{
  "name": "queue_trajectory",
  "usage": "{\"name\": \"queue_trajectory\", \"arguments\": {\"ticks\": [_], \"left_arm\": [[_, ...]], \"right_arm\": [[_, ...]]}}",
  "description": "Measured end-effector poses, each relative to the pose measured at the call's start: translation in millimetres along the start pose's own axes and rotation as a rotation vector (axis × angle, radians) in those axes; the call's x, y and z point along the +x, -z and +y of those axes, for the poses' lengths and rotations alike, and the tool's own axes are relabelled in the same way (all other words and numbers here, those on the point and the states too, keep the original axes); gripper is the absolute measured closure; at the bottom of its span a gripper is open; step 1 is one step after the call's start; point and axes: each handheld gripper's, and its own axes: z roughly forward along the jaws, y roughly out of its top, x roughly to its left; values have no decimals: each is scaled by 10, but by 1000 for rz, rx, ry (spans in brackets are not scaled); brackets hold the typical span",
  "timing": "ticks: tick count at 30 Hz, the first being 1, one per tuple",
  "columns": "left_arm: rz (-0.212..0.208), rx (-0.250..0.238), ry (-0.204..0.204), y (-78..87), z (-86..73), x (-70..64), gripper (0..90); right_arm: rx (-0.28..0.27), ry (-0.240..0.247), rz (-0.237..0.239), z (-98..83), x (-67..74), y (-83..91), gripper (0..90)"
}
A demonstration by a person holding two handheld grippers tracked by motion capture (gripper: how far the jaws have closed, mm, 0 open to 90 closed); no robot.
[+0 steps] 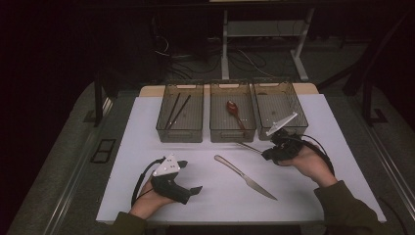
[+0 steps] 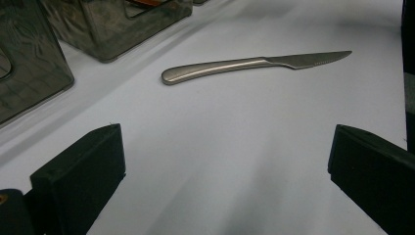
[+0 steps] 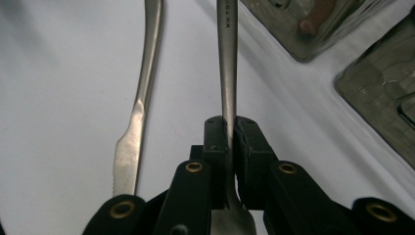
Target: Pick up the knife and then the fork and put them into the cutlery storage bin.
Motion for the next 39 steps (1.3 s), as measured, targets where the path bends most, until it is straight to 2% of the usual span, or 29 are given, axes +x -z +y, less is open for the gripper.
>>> {"name": "queue_trajectory", "arguments": {"ticks": [2, 10, 20, 27, 31, 39], "left_arm": [[-1, 2, -2, 0, -4, 5, 0], [5, 2, 1, 13, -11, 19, 0], [13, -3, 3, 29, -8, 22, 0], [15, -12, 11, 37, -8, 25, 0], [14, -9, 9, 39, -4, 24, 0], [12, -7, 8, 35, -2, 19, 0]], "right_arm": [[-17, -10, 13, -6, -23, 46, 831], [-72, -38, 5, -21, -113, 225, 831], [-124, -76, -35, 8, -314, 418, 831], [-142, -106, -60, 53, -508, 502, 830], [-151, -128, -90, 76, -642, 537, 831], [-142, -183, -138, 133, -930, 535, 830]]}}
